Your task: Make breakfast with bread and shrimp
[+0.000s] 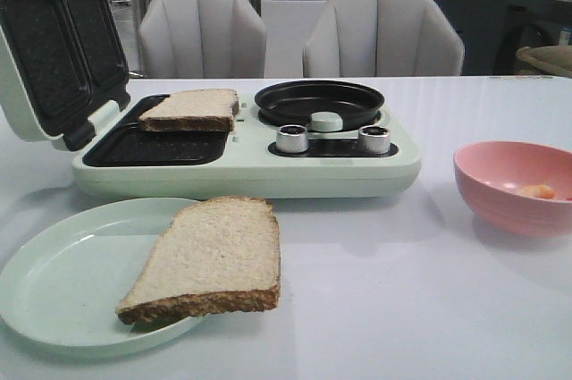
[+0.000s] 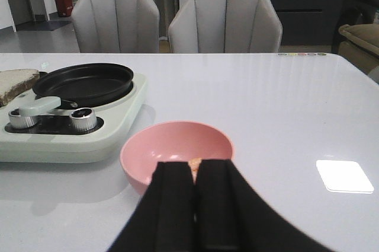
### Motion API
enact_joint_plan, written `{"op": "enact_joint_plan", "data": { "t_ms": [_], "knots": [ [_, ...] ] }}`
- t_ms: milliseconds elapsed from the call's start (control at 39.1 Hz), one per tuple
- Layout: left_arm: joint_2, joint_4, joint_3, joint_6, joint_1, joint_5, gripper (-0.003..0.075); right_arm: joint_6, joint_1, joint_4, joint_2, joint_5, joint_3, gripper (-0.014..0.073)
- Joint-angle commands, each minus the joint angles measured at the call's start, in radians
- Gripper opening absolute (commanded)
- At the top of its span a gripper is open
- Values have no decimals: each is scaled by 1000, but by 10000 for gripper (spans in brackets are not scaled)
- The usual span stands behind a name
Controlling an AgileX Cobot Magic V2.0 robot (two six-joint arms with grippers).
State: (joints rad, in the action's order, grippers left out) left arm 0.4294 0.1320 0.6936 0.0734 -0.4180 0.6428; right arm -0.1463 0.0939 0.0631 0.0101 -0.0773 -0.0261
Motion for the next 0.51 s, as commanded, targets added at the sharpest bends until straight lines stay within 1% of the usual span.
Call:
{"op": "enact_joint_plan", "data": {
  "t_ms": [0,256,486],
  "knots": [
    [-93,-16,-52,2,1,-120,673,5,0,2,22,84,16,142],
    [-298,-50,-244,2,1,-212,673,5,0,2,22,84,16,142],
    [-379,-57,-281,2,1,-255,673,5,0,2,22,84,16,142]
  ]
}}
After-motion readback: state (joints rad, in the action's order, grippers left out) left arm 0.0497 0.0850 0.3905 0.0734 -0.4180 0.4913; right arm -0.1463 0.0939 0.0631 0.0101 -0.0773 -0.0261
